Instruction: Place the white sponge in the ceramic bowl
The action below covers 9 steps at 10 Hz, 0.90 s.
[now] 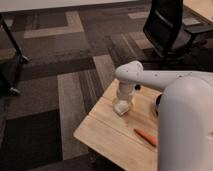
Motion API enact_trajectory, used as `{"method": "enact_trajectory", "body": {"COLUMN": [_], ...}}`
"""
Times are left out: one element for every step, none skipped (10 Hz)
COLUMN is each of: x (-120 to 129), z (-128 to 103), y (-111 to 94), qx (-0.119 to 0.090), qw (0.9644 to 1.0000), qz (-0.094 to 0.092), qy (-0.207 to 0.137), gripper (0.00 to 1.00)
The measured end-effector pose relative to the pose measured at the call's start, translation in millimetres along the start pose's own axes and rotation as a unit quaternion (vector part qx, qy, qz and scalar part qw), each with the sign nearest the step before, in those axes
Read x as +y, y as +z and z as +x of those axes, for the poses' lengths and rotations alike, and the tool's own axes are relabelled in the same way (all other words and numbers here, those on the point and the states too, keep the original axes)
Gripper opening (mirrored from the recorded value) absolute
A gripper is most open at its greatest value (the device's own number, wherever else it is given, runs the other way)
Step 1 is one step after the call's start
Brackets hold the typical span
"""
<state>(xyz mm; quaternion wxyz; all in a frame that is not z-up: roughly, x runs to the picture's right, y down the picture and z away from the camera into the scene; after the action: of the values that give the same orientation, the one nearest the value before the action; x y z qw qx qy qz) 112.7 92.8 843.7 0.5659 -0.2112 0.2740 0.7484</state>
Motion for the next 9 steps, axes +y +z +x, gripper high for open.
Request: {"method": "enact_trajectory", "body": {"x": [-2.7,-0.7,-2.5,-4.2,-4.5,-4.9,-1.6,1.7,3.2], "z": [0.6,1.7,1.8,2.2,2.5,3.0,1.4,1.2,-0.5], "y": [1.3,4.9,7.6,10.0,11.8,12.7,6.7,-0.4,-10.9], "qx": [0.0,0.002,0.004,0.007,0.007,0.008,0.002,0.002,0.001], "qw": [1.0,0.9999,0.9998,0.9998,0.9998,0.9998,0.9998,0.9998,0.9993], "qz": [0.007,0.013,0.016,0.017,0.017,0.018,0.017,0.006,-0.01], "qy": [-0.002,-0.007,-0.006,-0.004,-0.002,0.002,0.01,0.021,0.037], "gripper": [0.65,0.65,0.65,0.62,0.54,0.43,0.23,0.13,0.04]}}
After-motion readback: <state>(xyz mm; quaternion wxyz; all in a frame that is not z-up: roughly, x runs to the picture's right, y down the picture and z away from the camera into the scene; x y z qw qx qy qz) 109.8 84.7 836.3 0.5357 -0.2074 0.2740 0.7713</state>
